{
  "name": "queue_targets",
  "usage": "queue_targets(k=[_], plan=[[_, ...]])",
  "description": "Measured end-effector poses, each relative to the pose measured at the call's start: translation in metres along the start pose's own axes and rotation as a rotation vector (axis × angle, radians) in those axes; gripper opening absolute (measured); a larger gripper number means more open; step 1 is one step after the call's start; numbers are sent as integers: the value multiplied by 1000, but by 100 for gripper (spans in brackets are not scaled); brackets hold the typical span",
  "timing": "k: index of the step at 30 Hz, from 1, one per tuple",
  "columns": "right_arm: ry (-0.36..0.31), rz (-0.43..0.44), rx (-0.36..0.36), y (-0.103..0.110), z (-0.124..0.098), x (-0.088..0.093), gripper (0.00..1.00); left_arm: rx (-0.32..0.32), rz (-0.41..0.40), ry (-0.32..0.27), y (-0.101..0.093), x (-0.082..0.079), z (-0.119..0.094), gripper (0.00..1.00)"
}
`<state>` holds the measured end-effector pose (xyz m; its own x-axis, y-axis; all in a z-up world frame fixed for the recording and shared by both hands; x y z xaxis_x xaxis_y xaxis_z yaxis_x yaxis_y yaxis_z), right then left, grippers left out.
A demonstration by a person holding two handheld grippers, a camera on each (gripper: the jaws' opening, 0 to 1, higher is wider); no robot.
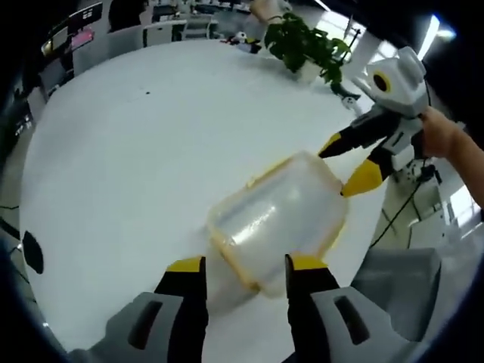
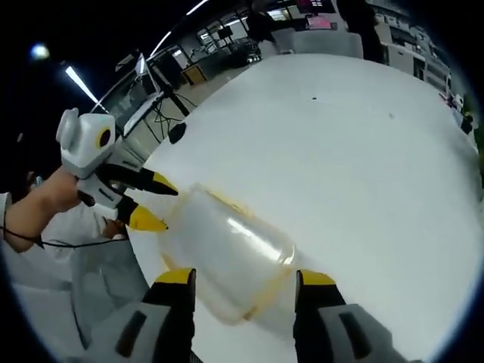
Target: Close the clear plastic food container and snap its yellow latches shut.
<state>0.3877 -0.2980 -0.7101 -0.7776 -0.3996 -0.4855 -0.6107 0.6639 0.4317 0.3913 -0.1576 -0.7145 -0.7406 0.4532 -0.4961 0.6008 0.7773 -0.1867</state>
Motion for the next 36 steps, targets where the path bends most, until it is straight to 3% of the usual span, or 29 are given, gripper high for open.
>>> queue_targets(k=[6, 16, 23, 28, 36], plan=[[24, -34, -6, 1, -2, -5, 50, 20, 79, -16, -6, -9, -9, 39], [90, -205, -71, 15, 0, -13, 50, 55, 197, 0, -16, -18, -13, 38], [142, -299, -89, 18, 2, -14, 48, 70, 285, 31, -18, -17, -13, 37], [173, -398, -92, 19, 4, -16, 48, 94, 360, 22, -23, -20, -14, 37], [208, -473, -112, 24, 8, -16, 45, 97, 431, 21, -25, -21, -12, 38]])
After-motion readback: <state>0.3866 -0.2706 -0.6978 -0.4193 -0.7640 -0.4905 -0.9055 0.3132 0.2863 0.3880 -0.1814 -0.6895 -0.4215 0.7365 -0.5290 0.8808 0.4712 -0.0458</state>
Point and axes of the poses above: the point that each gripper's makers call its tool centre point, and the gripper's own axes: z roughly forward along the fingers, y roughly to its left, x roughly out of its underside, the point moved 1 cm from there along -z, roughly backward along the fingers, and after that the axes turned 4 degrees about -x, right-handed, at the moved point
